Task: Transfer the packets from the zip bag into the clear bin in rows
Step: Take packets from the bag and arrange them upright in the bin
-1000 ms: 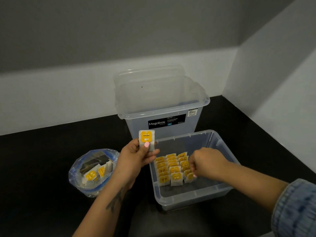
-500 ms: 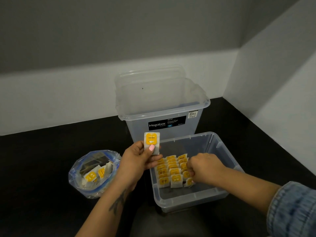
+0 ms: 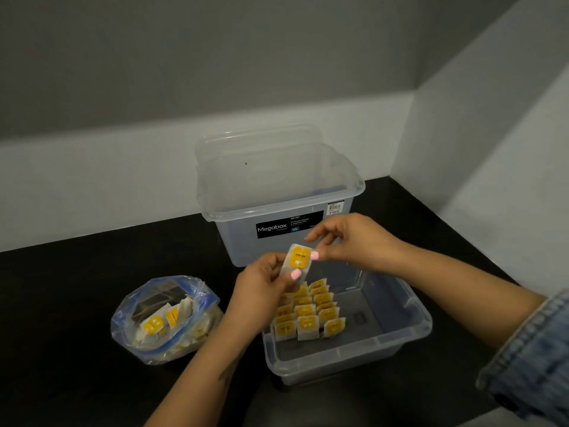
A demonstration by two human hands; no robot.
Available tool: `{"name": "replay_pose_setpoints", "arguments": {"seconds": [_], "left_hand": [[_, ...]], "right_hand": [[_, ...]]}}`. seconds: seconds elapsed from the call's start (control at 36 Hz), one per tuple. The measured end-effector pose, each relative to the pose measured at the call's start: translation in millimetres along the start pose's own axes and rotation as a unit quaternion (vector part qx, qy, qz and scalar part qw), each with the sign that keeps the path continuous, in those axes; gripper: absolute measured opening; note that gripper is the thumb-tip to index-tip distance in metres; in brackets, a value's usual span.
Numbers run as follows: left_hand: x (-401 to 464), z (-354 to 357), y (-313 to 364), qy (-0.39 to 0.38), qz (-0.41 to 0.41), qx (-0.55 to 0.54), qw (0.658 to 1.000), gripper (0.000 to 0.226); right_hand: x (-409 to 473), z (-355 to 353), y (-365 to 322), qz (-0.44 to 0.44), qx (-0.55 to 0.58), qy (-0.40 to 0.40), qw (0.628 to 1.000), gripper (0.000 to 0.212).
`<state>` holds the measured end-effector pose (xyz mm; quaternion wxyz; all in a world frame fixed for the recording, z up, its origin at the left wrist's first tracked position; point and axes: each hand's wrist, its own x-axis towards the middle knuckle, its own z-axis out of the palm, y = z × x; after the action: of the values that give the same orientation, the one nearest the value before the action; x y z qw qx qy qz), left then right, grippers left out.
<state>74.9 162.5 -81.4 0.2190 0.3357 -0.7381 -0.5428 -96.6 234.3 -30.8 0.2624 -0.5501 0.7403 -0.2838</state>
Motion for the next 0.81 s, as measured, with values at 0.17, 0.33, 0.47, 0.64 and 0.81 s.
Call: {"name": "replay_pose_setpoints", "arguments": {"seconds": [0.17, 0.33, 0.47, 0.64, 0.81], "left_hand": [[0, 9, 3, -0.015, 0.029, 0.056, 0.998, 0.022], [-3, 1, -1, 0.026, 0.039, 0.095, 0.994, 0.048], [-6, -6, -9, 0.119, 0.043, 0.146, 0.981, 0.041], [-7, -5, -14, 0.120, 0.070, 0.239, 0.961, 0.044], [-10, -6, -17, 0.108, 0.042, 0.270, 0.956, 0.046]], "right_hand": [[-3, 0, -7, -0.023, -0.056, 0.027, 0.998, 0.006], [-7, -5, 11, 0.012, -0.166, 0.027, 0.986, 0.002], [4, 6, 39, 0.029, -0.283, -0.012, 0.959, 0.007], [2, 23, 64, 0.029, -0.444, -0.030, 0.895, 0.018], [11, 36, 65, 0.032, -0.511, -0.065, 0.857, 0.020]]}}
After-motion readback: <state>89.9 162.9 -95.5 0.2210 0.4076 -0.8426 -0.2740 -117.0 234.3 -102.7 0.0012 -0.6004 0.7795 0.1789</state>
